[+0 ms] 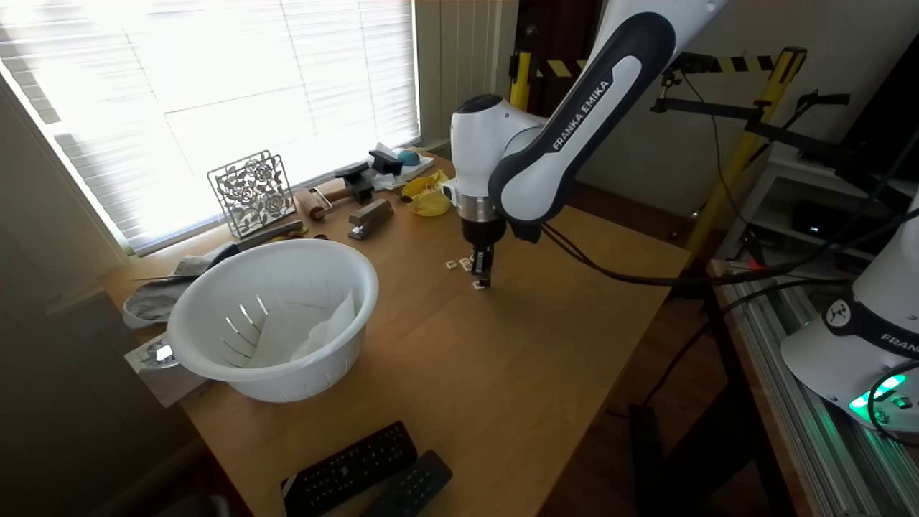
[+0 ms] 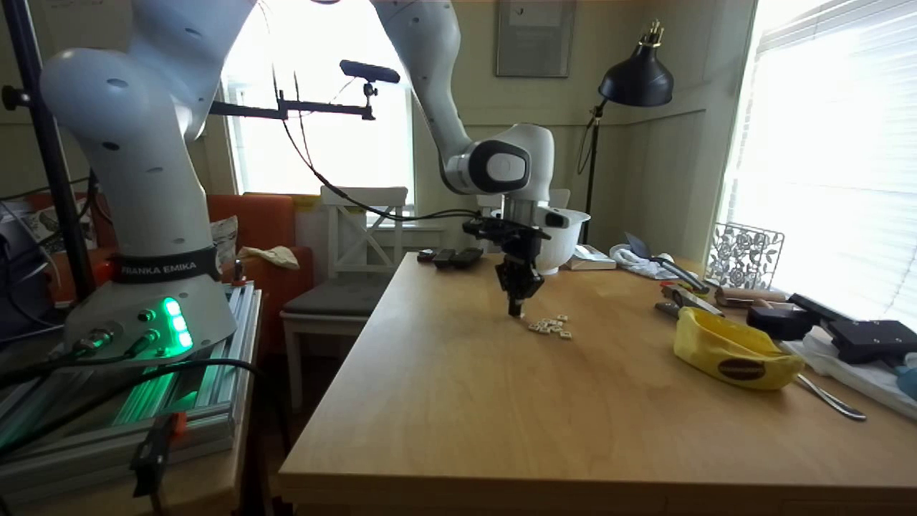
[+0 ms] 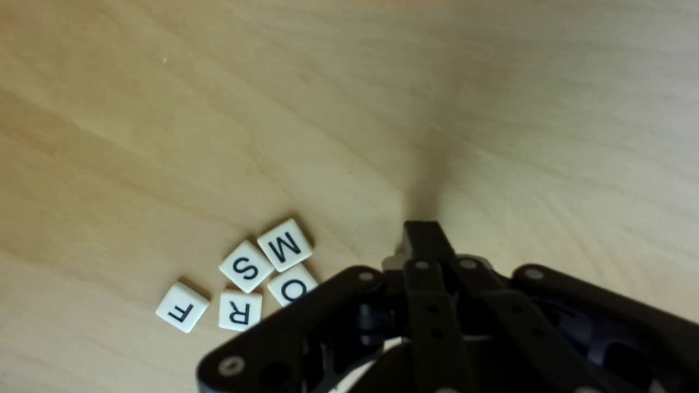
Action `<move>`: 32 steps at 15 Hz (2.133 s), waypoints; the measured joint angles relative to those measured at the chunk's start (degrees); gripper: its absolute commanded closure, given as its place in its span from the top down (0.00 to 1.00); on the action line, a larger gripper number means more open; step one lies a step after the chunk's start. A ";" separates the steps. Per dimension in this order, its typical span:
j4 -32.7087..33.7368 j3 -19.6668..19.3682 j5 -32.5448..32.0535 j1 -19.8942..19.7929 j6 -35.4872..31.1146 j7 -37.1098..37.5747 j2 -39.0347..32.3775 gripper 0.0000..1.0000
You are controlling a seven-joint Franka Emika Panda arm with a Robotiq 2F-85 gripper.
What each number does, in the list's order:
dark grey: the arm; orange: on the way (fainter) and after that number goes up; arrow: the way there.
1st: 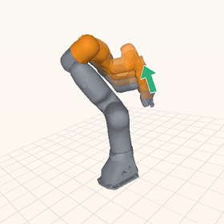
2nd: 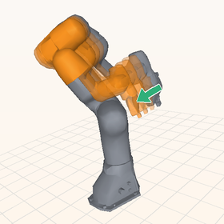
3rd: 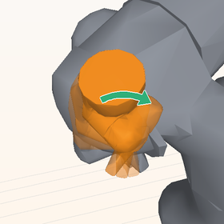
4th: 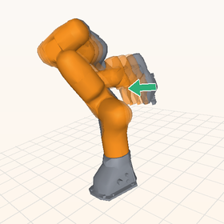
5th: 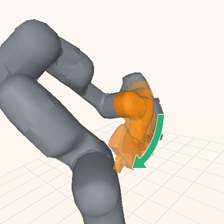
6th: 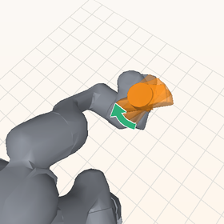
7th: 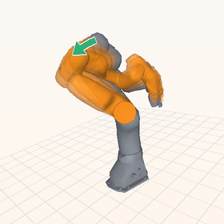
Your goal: Move the letters to the left
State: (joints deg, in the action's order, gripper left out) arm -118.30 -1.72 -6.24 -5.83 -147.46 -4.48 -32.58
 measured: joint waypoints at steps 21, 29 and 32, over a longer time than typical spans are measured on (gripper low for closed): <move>-5.59 0.65 3.38 0.95 -4.10 4.07 3.99 0.00; -6.35 0.33 3.52 0.02 -6.93 3.54 7.17 0.00; -4.81 0.30 4.01 -1.10 -6.95 2.04 6.93 0.00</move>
State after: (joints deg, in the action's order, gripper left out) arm -123.11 -1.42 -2.24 -6.93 -154.40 -2.43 -25.65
